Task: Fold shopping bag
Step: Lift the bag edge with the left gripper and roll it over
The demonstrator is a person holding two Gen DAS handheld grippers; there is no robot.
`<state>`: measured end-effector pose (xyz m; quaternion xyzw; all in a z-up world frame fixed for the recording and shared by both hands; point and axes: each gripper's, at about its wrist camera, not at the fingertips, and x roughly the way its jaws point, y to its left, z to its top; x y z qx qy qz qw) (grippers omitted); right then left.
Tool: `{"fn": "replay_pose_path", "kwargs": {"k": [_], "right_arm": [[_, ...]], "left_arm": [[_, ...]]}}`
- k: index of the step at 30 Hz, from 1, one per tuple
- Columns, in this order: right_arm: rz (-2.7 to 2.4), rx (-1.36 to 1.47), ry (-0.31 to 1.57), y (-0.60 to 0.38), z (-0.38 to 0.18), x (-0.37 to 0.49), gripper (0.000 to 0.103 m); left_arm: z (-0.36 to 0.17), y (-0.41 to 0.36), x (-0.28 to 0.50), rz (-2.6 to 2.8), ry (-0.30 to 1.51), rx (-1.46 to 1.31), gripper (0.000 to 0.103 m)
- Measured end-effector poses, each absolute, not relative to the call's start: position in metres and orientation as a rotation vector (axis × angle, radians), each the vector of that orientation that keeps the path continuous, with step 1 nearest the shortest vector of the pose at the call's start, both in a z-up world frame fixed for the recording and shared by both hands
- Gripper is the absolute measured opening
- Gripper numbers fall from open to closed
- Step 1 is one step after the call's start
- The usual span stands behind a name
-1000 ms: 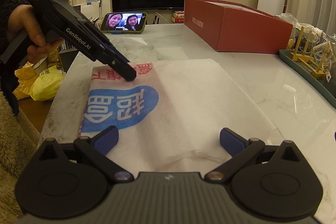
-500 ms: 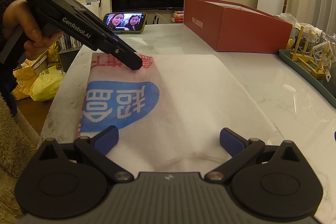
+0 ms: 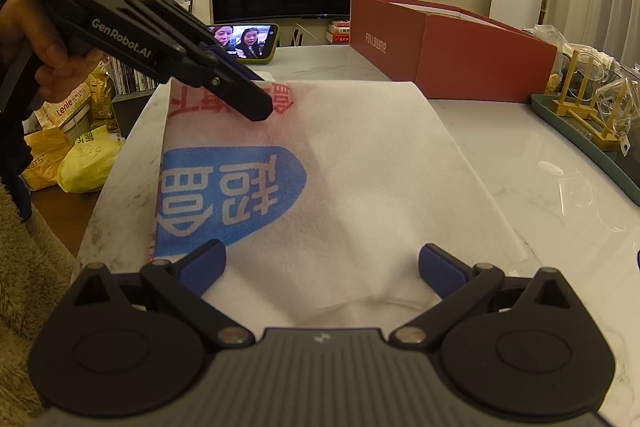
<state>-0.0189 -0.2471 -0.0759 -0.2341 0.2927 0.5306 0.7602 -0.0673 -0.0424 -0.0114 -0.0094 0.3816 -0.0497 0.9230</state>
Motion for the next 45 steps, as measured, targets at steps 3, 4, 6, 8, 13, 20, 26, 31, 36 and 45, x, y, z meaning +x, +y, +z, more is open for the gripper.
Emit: {"fn": "replay_pose_path", "kwargs": {"k": [3, 4, 6, 8, 13, 20, 26, 31, 36, 45], "right_arm": [[1.155, -0.510, 0.637, -0.247, -0.076, -0.019, 0.103], [1.155, -0.510, 0.637, -0.247, -0.076, -0.019, 0.103], [1.155, -0.510, 0.637, -0.247, -0.076, -0.019, 0.103], [1.155, -0.510, 0.637, -0.247, -0.076, -0.019, 0.103], [1.155, -0.510, 0.637, -0.247, -0.076, -0.019, 0.103], [1.154, -0.510, 0.637, -0.247, -0.076, -0.020, 0.103], [1.155, -0.510, 0.637, -0.248, -0.076, -0.021, 0.103], [1.155, -0.510, 0.637, -0.249, -0.075, -0.021, 0.103], [1.155, -0.510, 0.637, -0.250, -0.076, -0.021, 0.103], [1.155, -0.510, 0.637, -0.250, -0.076, -0.021, 0.103]], "left_arm": [[-0.007, -0.045, -0.066, -0.113, 0.783, -0.020, 0.018], [-0.005, -0.047, -0.066, -0.122, 0.780, -0.020, 0.018], [0.000, -0.052, -0.067, -0.156, 0.770, -0.016, 0.018], [0.004, -0.061, -0.067, -0.193, 0.763, 0.009, 0.018], [0.001, -0.080, -0.061, -0.278, 0.793, 0.023, 0.018], [-0.010, -0.095, -0.056, -0.357, 0.850, -0.008, 0.018], [-0.020, -0.085, -0.049, -0.324, 0.910, -0.085, 0.018], [-0.029, -0.085, -0.048, -0.317, 0.931, -0.075, 0.018], [-0.029, -0.086, -0.048, -0.312, 0.929, -0.057, 0.018], [-0.029, -0.070, -0.051, -0.256, 0.921, -0.087, 0.018]]}}
